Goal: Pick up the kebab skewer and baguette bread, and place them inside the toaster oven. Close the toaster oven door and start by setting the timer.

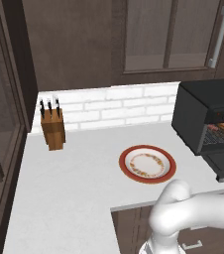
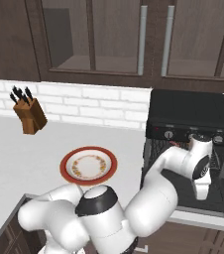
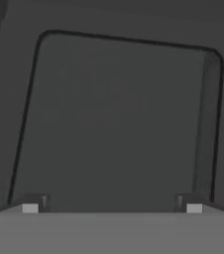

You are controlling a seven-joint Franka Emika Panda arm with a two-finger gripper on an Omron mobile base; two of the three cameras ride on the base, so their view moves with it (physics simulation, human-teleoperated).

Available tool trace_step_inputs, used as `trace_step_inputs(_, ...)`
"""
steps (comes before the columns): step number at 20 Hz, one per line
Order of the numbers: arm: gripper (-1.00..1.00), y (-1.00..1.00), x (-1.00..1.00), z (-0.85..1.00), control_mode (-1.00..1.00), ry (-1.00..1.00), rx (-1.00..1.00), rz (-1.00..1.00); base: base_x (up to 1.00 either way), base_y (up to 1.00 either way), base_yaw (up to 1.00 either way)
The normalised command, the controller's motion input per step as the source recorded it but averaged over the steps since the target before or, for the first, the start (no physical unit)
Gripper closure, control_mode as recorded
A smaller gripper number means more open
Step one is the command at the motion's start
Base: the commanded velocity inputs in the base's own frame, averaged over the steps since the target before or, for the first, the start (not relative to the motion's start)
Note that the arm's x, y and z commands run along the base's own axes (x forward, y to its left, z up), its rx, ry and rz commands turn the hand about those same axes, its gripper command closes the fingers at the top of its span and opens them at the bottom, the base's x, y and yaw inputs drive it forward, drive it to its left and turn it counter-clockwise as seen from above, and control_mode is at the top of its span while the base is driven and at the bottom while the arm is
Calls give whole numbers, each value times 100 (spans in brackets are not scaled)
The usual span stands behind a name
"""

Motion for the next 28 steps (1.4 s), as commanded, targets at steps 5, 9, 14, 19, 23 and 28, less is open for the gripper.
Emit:
trace_step_inputs(5,-100,36,56,0,-100,-6,4,0,0,0,0)
trace_step_inputs(9,-100,20,22,-5,-100,-2,1,0,0,0,0)
trace_step_inputs(14,-100,0,-32,0,-100,-1,0,0,0,0,0)
trace_step_inputs(19,-100,-1,-99,41,-100,0,0,5,0,0,0)
trace_step_inputs(23,-100,11,-100,27,-100,0,0,34,0,0,0)
trace_step_inputs(28,-100,67,-92,0,-100,2,-5,71,0,0,0)
